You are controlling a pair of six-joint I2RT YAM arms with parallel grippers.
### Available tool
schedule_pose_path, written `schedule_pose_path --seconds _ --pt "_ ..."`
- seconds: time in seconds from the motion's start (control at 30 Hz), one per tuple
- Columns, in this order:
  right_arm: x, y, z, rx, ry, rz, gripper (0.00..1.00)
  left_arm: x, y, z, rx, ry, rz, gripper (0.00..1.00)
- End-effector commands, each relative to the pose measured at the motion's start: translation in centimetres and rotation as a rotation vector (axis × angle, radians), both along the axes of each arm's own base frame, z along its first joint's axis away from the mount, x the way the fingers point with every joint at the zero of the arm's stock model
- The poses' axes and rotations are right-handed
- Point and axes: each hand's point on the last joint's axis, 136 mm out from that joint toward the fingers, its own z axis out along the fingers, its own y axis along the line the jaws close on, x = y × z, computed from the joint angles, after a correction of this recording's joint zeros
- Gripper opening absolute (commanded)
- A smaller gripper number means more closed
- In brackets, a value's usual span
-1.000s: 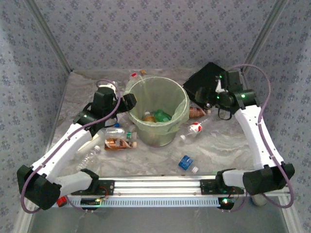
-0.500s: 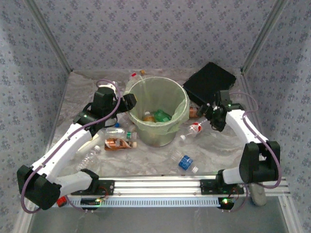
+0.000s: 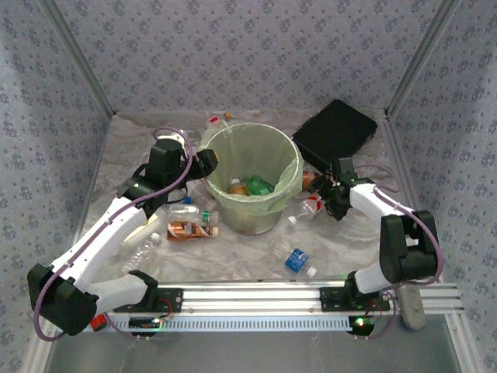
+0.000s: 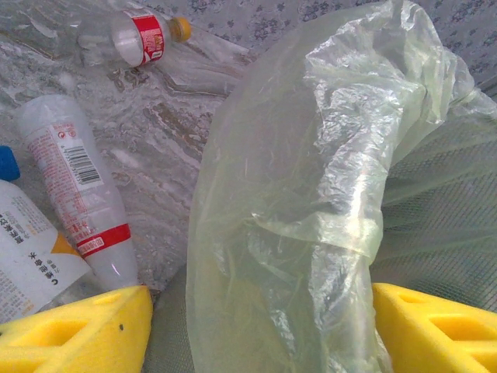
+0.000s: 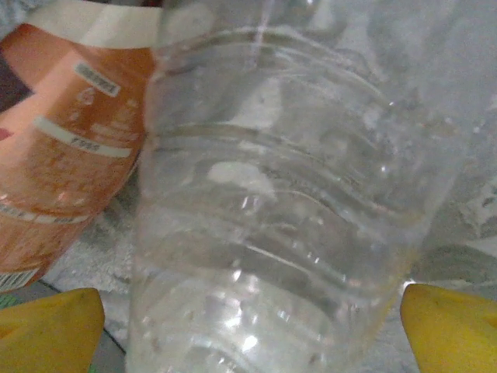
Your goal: Put the plastic bottles in the bin
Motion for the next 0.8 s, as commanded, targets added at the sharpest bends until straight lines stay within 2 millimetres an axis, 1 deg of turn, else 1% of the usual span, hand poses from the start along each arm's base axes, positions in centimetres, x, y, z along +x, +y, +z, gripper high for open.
schedule_pose_path --seconds 0.0,0.1,0.2,0.37,0.47,0.63,0.77 --pt "-0.2 -0.2 -1.6 -0.013 0.019 -0.040 0.98 0.1 0.3 -1.1 0.038 0.025 0.008 0.73" --pt "-0.2 -0.3 -2.1 -0.022 0.019 -0.043 0.93 0.1 0.4 -1.1 0.039 0.027 0.011 0.73" --pt "-0.3 -0.5 -2.2 -0.025 0.016 -0.047 0.88 0.0 0.4 -1.1 0.040 0.027 0.012 0.73" --pt "-0.3 -0.8 -1.5 -0.040 -0.002 -0.046 0.81 0.1 0.4 -1.0 0.040 0.026 0.012 0.73" --pt "-0.4 -1.1 -0.8 -0.051 -0.012 -0.039 0.75 0.1 0.3 -1.0 0.040 0.026 0.010 0.73" --pt "-0.4 -2.0 1.4 -0.053 -0.047 -0.036 0.70 0.1 0.4 -0.9 0.043 0.024 0.010 0.73" --pt "-0.6 -3.2 4.6 -0.072 -0.093 -0.025 0.68 0.1 0.3 -0.9 0.043 0.025 0.008 0.73"
